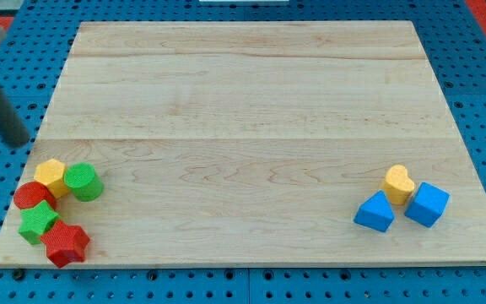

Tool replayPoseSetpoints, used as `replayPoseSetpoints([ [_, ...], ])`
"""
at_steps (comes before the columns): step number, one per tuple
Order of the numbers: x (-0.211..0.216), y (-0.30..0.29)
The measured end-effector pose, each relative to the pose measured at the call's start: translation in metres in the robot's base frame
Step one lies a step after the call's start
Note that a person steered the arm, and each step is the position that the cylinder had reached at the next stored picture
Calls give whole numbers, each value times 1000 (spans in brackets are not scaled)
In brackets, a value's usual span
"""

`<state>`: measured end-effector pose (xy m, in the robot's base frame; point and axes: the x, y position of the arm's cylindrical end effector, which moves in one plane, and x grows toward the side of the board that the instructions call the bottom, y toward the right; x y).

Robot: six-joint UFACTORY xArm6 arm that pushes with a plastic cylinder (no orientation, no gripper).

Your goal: Move the two stars below the green circles

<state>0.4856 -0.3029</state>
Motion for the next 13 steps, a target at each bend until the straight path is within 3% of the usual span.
replayPoseSetpoints([
  [1,96,19],
  [2,132,22],
  [3,133,39],
  [5,133,154],
  [6,118,176],
  [7,114,130],
  [9,133,141],
  [10,133,117],
  [12,133,14],
  [13,110,30],
])
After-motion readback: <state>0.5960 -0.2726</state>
